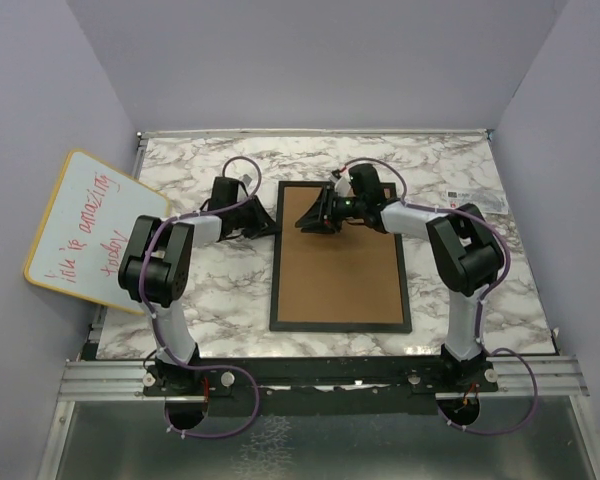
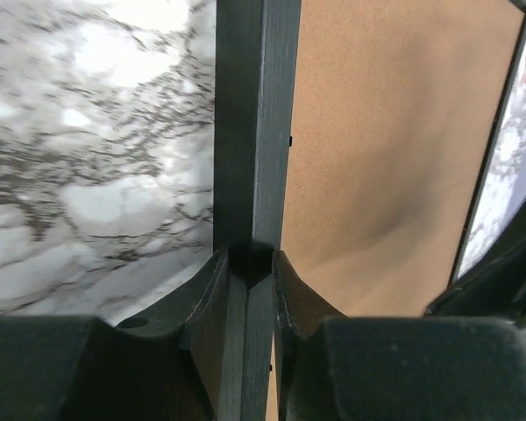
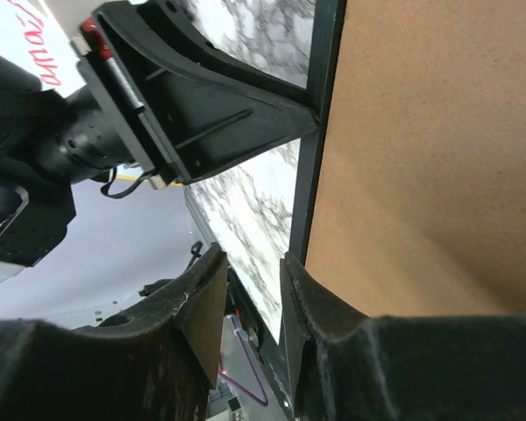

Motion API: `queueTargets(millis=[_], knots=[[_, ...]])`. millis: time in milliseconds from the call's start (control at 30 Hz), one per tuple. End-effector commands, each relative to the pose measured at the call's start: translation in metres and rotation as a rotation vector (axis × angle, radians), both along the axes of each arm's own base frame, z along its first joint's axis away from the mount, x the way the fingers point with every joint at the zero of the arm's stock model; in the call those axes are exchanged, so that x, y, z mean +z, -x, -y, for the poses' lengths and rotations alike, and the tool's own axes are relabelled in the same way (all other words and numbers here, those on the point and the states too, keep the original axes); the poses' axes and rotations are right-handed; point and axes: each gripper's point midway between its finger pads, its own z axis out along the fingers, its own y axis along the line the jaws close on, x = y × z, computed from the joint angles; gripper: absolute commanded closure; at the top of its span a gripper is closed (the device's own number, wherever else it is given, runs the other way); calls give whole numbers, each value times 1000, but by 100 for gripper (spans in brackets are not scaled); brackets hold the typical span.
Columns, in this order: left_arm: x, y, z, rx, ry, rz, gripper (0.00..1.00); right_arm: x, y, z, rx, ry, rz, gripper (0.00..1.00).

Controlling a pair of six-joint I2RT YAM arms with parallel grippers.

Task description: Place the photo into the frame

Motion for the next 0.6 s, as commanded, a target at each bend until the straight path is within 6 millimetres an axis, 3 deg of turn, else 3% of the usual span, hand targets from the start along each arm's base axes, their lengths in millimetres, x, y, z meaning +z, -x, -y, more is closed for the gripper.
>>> queueTargets(millis=[0,167,567], knots=[[-37,54,23,20,32,-221,100,-14,26,10,57,55,1,65],[-39,59,17,112,40,-248,100,-16,48,16,66,54,-18,62],[-51,78,18,172,65,-329,100,-17,60,-4,60,-4,-29,64]])
